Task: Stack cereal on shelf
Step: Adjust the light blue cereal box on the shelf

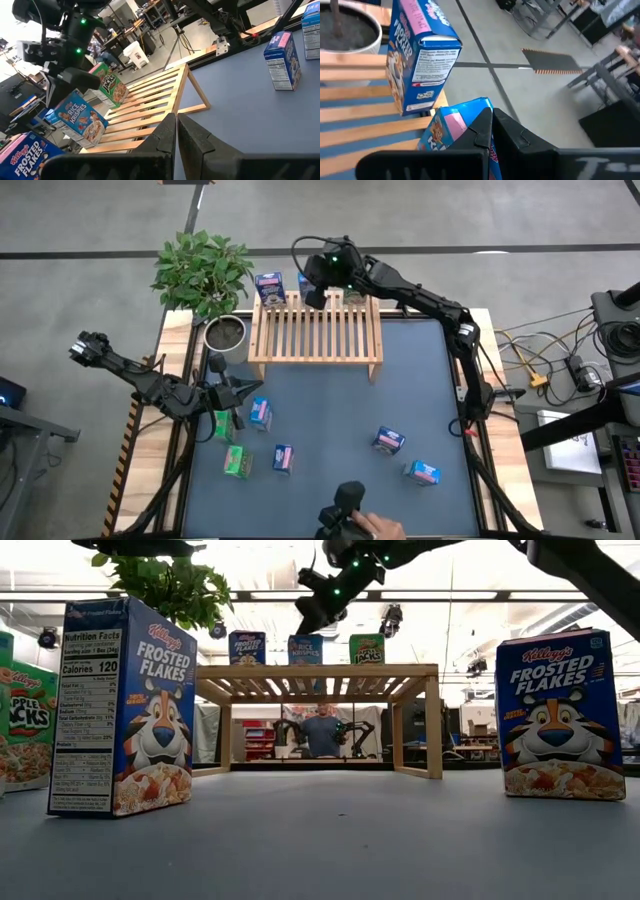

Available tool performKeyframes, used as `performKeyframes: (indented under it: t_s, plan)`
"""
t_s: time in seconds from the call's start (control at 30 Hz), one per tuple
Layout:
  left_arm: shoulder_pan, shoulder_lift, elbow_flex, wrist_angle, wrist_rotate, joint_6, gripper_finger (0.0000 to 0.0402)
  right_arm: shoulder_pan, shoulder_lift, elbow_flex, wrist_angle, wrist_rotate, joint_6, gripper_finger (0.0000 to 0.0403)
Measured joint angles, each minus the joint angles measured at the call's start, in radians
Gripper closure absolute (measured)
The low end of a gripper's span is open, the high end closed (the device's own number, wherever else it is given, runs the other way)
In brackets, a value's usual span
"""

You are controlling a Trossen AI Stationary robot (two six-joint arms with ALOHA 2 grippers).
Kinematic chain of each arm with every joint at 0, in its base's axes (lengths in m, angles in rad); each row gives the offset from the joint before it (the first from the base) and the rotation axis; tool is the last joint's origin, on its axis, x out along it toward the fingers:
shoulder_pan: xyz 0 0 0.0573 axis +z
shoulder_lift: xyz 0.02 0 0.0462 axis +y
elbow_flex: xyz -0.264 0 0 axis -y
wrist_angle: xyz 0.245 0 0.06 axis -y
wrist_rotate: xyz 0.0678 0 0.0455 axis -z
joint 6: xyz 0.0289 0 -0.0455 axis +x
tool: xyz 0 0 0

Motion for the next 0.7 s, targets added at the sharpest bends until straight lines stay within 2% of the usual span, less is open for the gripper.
performKeyframes:
  t_s: [0.4,0.7]
  plan:
    - [0.000,0.000,0.000,0.000,0.000,0.000,0.0402,0.010,-0.005,0.000,-0.016,0.054,0.180,0.0394]
    - [0.000,0.000,0.000,0.000,0.000,0.000,0.0402,0.029,-0.005,0.000,-0.015,0.103,0.196,0.0394]
